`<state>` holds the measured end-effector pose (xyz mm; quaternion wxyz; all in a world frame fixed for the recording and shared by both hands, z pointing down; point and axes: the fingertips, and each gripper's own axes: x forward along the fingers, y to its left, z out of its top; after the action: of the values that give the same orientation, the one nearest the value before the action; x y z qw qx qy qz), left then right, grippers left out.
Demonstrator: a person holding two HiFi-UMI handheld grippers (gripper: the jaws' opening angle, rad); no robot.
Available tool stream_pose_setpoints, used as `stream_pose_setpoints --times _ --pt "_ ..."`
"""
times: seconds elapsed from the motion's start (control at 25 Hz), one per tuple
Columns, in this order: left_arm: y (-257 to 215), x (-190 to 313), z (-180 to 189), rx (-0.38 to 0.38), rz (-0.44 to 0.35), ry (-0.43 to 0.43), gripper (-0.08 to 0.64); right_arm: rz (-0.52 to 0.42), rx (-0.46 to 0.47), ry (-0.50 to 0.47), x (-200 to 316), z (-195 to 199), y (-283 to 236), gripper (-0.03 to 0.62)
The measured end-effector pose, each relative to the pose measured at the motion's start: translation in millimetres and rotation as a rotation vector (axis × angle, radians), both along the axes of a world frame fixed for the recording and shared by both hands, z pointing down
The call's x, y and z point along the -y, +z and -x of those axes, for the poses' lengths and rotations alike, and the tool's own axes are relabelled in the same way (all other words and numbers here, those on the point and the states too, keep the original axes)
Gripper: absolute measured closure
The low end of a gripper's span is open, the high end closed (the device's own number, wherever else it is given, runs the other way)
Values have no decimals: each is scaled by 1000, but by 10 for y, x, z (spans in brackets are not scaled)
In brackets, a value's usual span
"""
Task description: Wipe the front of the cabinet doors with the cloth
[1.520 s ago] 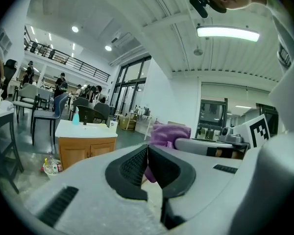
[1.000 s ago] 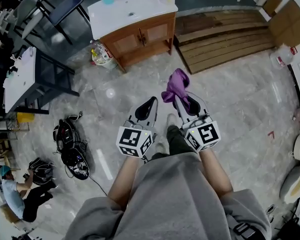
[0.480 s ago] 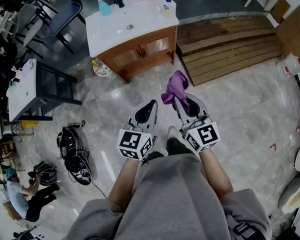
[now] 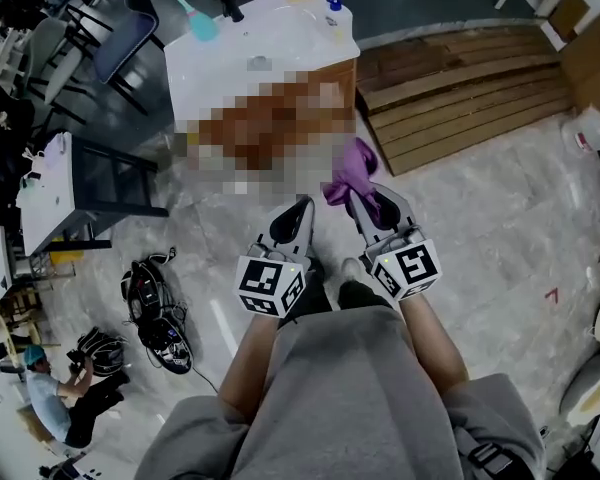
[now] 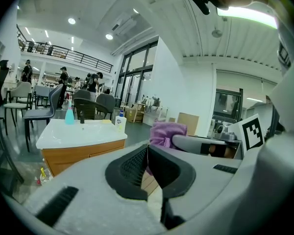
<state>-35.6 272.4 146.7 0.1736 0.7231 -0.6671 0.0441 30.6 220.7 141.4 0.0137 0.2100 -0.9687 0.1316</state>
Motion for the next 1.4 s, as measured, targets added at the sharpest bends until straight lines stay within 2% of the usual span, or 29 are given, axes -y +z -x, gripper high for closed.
stream_pose_setpoints --times 0.32,0.68,0.96,1.24,1.4 --pt "158 474 343 -20 15 80 549 23 -26 66 386 354 146 534" --pt "335 971 1170 -72 37 136 549 48 -81 141 804 1086 340 534" --pt "635 1216 1620 -119 78 169 549 71 -134 175 1014 1549 642 534" --pt "1029 1416 1865 -126 136 187 549 99 -131 222 1271 1762 1003 534" --pt "1288 1582 1891 -119 164 175 549 116 -109 237 1434 1749 1212 534"
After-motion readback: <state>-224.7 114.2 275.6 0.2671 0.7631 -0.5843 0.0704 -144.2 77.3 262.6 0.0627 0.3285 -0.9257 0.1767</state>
